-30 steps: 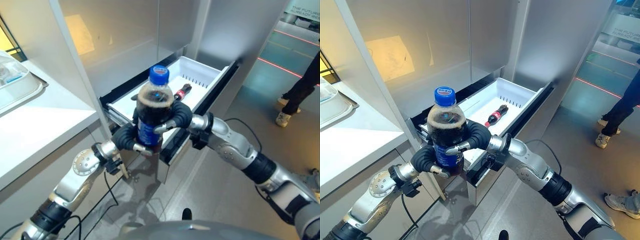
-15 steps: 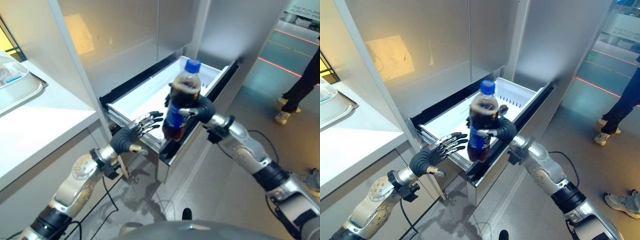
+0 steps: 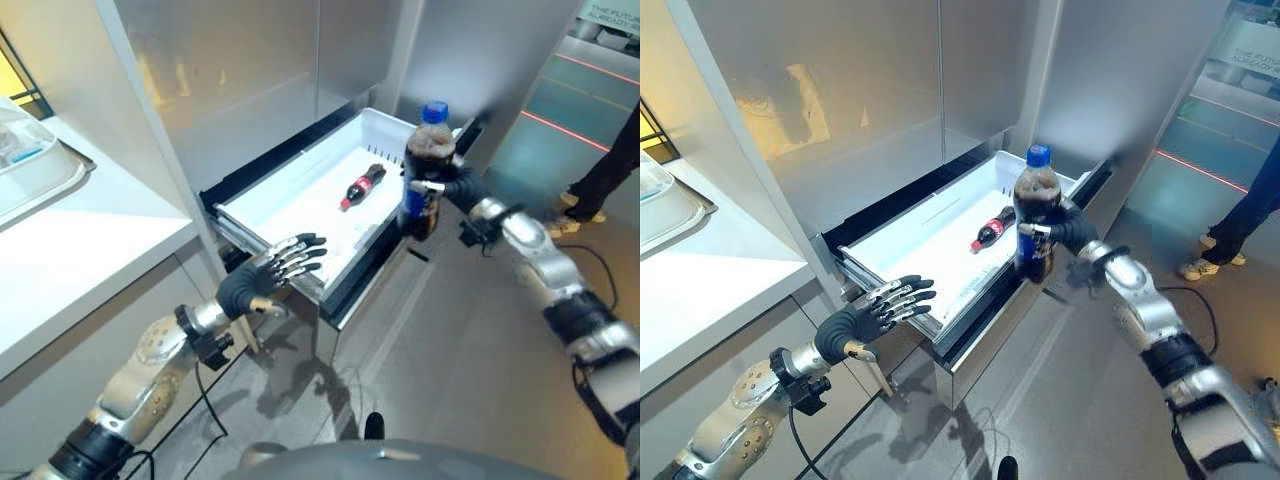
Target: Take the drinks into the refrigerator
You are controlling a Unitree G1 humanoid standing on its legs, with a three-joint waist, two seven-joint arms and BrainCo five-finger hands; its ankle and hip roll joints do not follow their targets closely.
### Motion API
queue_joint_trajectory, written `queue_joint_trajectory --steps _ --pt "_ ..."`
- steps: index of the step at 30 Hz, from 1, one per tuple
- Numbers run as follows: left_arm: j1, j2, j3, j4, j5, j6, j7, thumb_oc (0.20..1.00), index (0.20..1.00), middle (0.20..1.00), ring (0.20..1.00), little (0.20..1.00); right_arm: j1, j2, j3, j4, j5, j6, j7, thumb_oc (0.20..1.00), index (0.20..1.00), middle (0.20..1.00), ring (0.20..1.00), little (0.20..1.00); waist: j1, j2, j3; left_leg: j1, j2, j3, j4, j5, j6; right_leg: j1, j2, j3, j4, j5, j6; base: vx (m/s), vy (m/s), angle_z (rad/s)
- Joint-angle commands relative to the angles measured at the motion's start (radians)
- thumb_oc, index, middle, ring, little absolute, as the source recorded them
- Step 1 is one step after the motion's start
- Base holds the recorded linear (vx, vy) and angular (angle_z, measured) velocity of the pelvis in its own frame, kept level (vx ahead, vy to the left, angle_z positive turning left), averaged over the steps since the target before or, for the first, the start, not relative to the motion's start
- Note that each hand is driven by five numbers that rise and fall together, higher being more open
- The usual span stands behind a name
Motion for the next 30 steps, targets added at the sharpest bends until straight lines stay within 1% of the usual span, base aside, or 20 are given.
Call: queue_joint_trajectory --steps 1,3,4,6,7,8,9,10,12,14,16,19,21,23,26,27,28,30 --pt "-0.096 0.060 -0.062 -0.096 -0.070 0.001 -0.034 1.000 1.000 1.000 1.000 1.000 -0.393 -0.017 0.010 0.015 -0.006 -0.138 -0.039 0.200 0.200 0.200 0.200 0.200 0.017 -0.010 0.043 -0.018 -0.089 -0.065 0.008 -0.056 0.116 0.053 0.026 -0.035 0.145 -0.155 0.019 -0.06 0.004 -0.03" --pt "-0.127 0.090 -0.092 -0.106 -0.092 0.011 -0.042 1.000 1.000 1.000 1.000 1.000 -0.491 -0.010 0.062 0.083 -0.022 -0.129 -0.058 0.200 0.200 0.200 0.200 0.200 0.018 -0.012 0.058 -0.035 -0.089 -0.067 0.011 -0.049 0.117 0.035 0.028 -0.034 0.152 -0.152 0.019 -0.07 0.005 -0.03" --pt "-0.151 0.125 -0.114 -0.121 -0.109 0.014 -0.049 1.000 1.000 1.000 1.000 1.000 -0.578 0.001 0.106 0.158 -0.027 -0.125 -0.068 0.200 0.200 0.200 0.200 0.200 0.020 -0.014 0.073 -0.055 -0.089 -0.068 0.015 -0.041 0.117 0.013 0.030 -0.035 0.161 -0.151 0.018 -0.08 0.007 -0.01" --pt "-0.163 0.133 -0.127 -0.125 -0.115 0.016 -0.049 1.000 1.000 1.000 1.000 1.000 -0.614 0.012 0.120 0.198 -0.026 -0.126 -0.076 0.200 0.200 0.200 0.200 0.200 0.020 -0.015 0.081 -0.065 -0.089 -0.070 0.017 -0.037 0.118 0.002 0.031 -0.037 0.165 -0.150 0.018 -0.07 -0.002 -0.01" --pt "-0.181 0.153 -0.143 -0.138 -0.126 0.017 -0.050 1.000 1.000 1.000 1.000 1.000 -0.674 0.027 0.149 0.253 -0.026 -0.119 -0.084 0.200 0.200 0.200 0.200 0.200 0.023 -0.018 0.096 -0.086 -0.089 -0.072 0.020 -0.030 0.119 -0.021 0.033 -0.038 0.174 -0.148 0.017 -0.06 -0.004 0.00" --pt "-0.182 0.152 -0.142 -0.138 -0.126 0.017 -0.050 1.000 1.000 1.000 1.000 1.000 -0.678 0.027 0.151 0.257 -0.025 -0.120 -0.083 0.200 0.200 0.200 0.200 0.200 0.022 -0.018 0.096 -0.088 -0.089 -0.072 0.021 -0.030 0.119 -0.023 0.033 -0.038 0.175 -0.148 0.017 -0.11 0.005 0.04" --pt "-0.197 0.174 -0.155 -0.153 -0.137 0.016 -0.051 1.000 1.000 1.000 1.000 1.000 -0.733 0.036 0.176 0.294 -0.027 -0.116 -0.094 0.200 0.200 0.200 0.200 0.200 0.026 -0.020 0.116 -0.113 -0.089 -0.072 0.025 -0.022 0.119 -0.048 0.034 -0.039 0.183 -0.146 0.018 -0.09 -0.001 0.03" --pt "-0.200 0.185 -0.158 -0.160 -0.142 0.016 -0.052 1.000 1.000 1.000 1.000 1.000 -0.754 0.037 0.187 0.314 -0.029 -0.115 -0.095 0.200 0.200 0.200 0.200 0.200 0.027 -0.023 0.123 -0.126 -0.089 -0.074 0.030 -0.020 0.120 -0.059 0.034 -0.037 0.187 -0.145 0.018 -0.09 0.006 0.05" --pt "-0.206 0.190 -0.163 -0.167 -0.149 0.017 -0.052 1.000 1.000 1.000 1.000 1.000 -0.782 0.041 0.203 0.331 -0.031 -0.112 -0.094 0.200 0.200 0.200 0.200 0.200 0.029 -0.026 0.129 -0.141 -0.089 -0.075 0.037 -0.018 0.120 -0.071 0.035 -0.038 0.190 -0.144 0.018 -0.04 0.004 0.04" --pt "-0.213 0.199 -0.180 -0.174 -0.159 0.016 -0.046 1.000 1.000 1.000 1.000 1.000 -0.851 0.041 0.244 0.371 -0.040 -0.112 -0.104 0.200 0.200 0.200 0.200 0.200 0.032 -0.036 0.150 -0.181 -0.089 -0.076 0.065 -0.018 0.119 -0.100 0.033 -0.035 0.199 -0.141 0.019 -0.05 0.006 0.03" --pt "-0.221 0.204 -0.186 -0.179 -0.161 0.015 -0.043 1.000 1.000 1.000 1.000 1.000 -0.873 0.039 0.255 0.391 -0.038 -0.112 -0.105 0.200 0.200 0.200 0.200 0.200 0.033 -0.038 0.157 -0.195 -0.089 -0.078 0.076 -0.019 0.119 -0.109 0.032 -0.037 0.201 -0.139 0.018 -0.02 0.007 0.04" --pt "-0.255 0.211 -0.212 -0.190 -0.165 0.009 -0.031 1.000 1.000 1.000 1.000 1.000 -0.915 0.054 0.286 0.435 -0.032 -0.112 -0.113 0.200 0.200 0.200 0.200 0.200 0.038 -0.056 0.184 -0.233 -0.086 -0.081 0.101 -0.020 0.116 -0.132 0.036 -0.037 0.204 -0.136 0.016 -0.03 0.000 0.09" --pt "-0.257 0.210 -0.213 -0.189 -0.165 0.009 -0.031 1.000 1.000 1.000 1.000 1.000 -0.916 0.054 0.287 0.436 -0.032 -0.112 -0.112 0.200 0.200 0.200 0.200 0.200 0.039 -0.055 0.184 -0.235 -0.086 -0.081 0.102 -0.020 0.116 -0.133 0.036 -0.037 0.205 -0.136 0.016 -0.02 -0.002 0.05" --pt "-0.278 0.212 -0.220 -0.203 -0.165 0.002 -0.010 1.000 1.000 1.000 1.000 1.000 -0.931 0.067 0.330 0.435 -0.046 -0.104 -0.107 0.200 0.200 0.200 0.200 0.200 0.045 -0.076 0.218 -0.267 -0.080 -0.085 0.121 -0.020 0.112 -0.153 0.041 -0.037 0.204 -0.130 0.013 -0.07 -0.023 0.00" --pt "-0.287 0.217 -0.220 -0.210 -0.166 -0.003 -0.002 1.000 1.000 1.000 1.000 1.000 -0.940 0.066 0.344 0.449 -0.057 -0.099 -0.107 0.200 0.200 0.200 0.200 0.200 0.048 -0.082 0.233 -0.287 -0.080 -0.087 0.133 -0.020 0.109 -0.163 0.044 -0.039 0.205 -0.129 0.012 -0.04 -0.021 0.01" --pt "-0.305 0.224 -0.227 -0.224 -0.163 -0.009 0.009 1.000 1.000 1.000 1.000 1.000 -0.952 0.066 0.367 0.480 -0.092 -0.093 -0.108 0.200 0.200 0.200 0.200 0.200 0.054 -0.087 0.257 -0.312 -0.077 -0.091 0.148 -0.019 0.106 -0.181 0.043 -0.040 0.211 -0.125 0.011 -0.05 -0.017 0.04" --pt "-0.306 0.224 -0.227 -0.225 -0.163 -0.009 0.009 1.000 1.000 1.000 1.000 1.000 -0.954 0.066 0.368 0.481 -0.093 -0.093 -0.108 0.200 0.200 0.200 0.200 0.200 0.053 -0.087 0.257 -0.314 -0.077 -0.092 0.150 -0.019 0.106 -0.182 0.042 -0.041 0.211 -0.125 0.011 -0.07 -0.019 0.14" --pt "-0.326 0.236 -0.229 -0.241 -0.152 -0.014 0.026 1.000 1.000 1.000 1.000 1.000 -0.988 0.056 0.426 0.526 -0.190 -0.072 -0.117 0.200 0.200 0.200 0.200 0.200 0.052 -0.100 0.283 -0.334 -0.076 -0.095 0.158 -0.014 0.104 -0.200 0.046 -0.046 0.219 -0.120 0.011 -0.05 -0.019 0.17"
